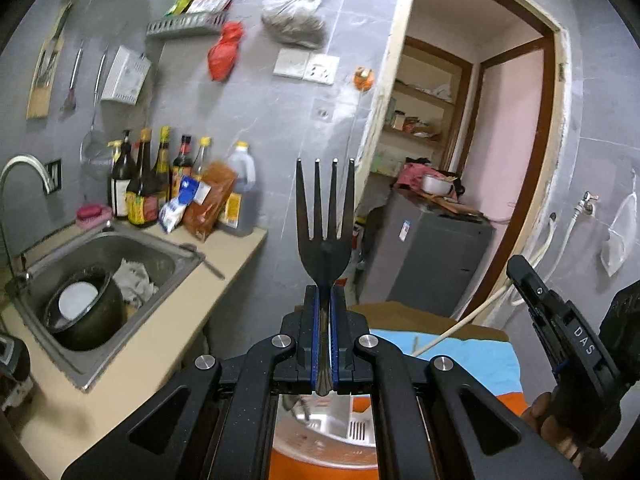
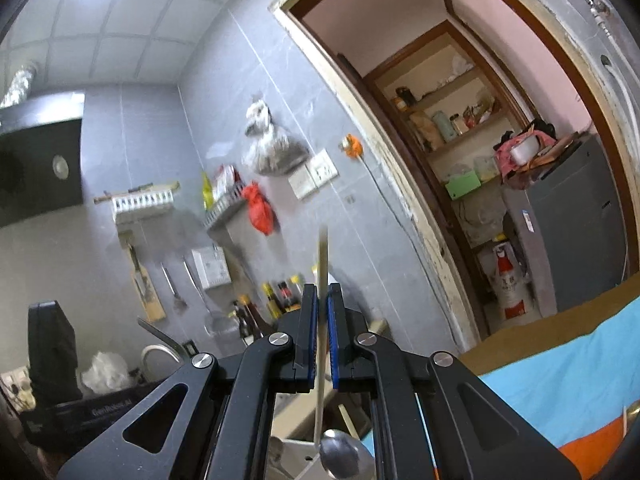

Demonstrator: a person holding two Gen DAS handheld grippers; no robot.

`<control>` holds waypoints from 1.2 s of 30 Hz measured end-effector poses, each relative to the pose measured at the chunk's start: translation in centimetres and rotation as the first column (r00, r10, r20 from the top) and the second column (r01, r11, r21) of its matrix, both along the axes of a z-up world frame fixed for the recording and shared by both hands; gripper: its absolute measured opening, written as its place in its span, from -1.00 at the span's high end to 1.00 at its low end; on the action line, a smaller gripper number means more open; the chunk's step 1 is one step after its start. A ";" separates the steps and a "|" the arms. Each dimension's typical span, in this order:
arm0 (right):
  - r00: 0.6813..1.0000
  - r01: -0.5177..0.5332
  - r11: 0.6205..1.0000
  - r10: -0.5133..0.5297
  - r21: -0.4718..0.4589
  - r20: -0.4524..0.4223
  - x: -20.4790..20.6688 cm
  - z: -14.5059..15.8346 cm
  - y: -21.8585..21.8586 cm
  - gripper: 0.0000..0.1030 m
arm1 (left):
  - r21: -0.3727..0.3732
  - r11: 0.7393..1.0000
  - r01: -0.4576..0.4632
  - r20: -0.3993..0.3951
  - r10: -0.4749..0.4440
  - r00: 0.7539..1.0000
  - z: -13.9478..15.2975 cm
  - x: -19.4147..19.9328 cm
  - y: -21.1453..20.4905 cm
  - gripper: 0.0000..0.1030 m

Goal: Organize utensils
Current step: 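Carry fork and chopstick over the white caddy and open both tools to drop them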

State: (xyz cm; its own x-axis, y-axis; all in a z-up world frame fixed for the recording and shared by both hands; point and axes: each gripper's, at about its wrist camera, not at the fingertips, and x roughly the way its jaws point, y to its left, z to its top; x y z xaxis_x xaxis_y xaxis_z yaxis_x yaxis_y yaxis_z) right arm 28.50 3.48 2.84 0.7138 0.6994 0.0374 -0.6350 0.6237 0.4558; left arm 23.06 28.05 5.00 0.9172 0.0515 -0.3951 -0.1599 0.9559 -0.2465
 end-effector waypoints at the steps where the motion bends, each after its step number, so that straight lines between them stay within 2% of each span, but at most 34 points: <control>1: 1.000 0.001 1.000 -0.001 -0.008 -0.005 0.0 -0.2 0.2 0.93 | -0.008 1.000 0.001 -0.007 -0.001 1.000 -0.3 0.0 0.1 0.95; 9: 1.000 -0.010 0.999 0.010 -0.032 -0.002 -0.5 0.2 -0.1 0.94 | -0.029 0.999 0.026 -0.044 -0.027 0.999 -1.9 0.6 -0.6 0.95; 19: 0.998 -0.012 0.999 0.014 -0.033 0.057 -2.0 2.7 -1.1 0.95 | -0.026 0.999 0.029 -0.083 -0.031 0.996 -2.8 1.4 -1.2 0.95; 27: 1.000 0.027 0.997 -0.027 -0.078 -0.003 -1.9 1.4 -2.1 0.91 | 0.046 0.998 0.048 -0.168 -0.040 0.985 -4.3 2.2 -2.4 0.94; 30: 0.998 0.046 0.995 -0.049 -0.094 -0.030 -2.0 0.9 -2.8 0.78 | 0.044 0.997 0.060 -0.198 -0.050 0.979 -4.9 2.4 -2.5 0.93; 31: 0.998 0.052 0.994 -0.056 -0.098 -0.038 -2.0 0.7 -3.1 0.64 | 0.045 0.997 0.064 -0.208 -0.053 0.977 -5.0 2.4 -2.6 0.90; 33: 0.996 0.064 0.993 -0.069 -0.103 -0.048 -2.0 0.5 -3.7 0.51 | 0.051 0.996 0.071 -0.221 -0.058 0.974 -5.2 2.4 -2.9 0.77; 34: 0.996 0.071 0.991 -0.077 -0.109 -0.053 -2.1 0.4 -4.1 0.51 | 0.049 0.996 0.076 -0.220 -0.064 0.973 -5.2 2.3 -3.0 0.57; 36: 0.994 0.086 0.989 -0.094 -0.121 -0.062 -2.2 0.2 -4.8 0.51 | 0.047 0.996 0.079 -0.204 -0.068 0.977 -4.9 2.0 -3.3 0.32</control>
State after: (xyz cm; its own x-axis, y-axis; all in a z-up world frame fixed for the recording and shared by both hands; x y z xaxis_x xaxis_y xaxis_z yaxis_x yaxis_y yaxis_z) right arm 26.31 -1.32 3.06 0.7720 0.6290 -0.0917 -0.5442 0.7286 0.4159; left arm 25.02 24.75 0.09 0.8206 0.0137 -0.5714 -0.1303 0.9779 -0.1636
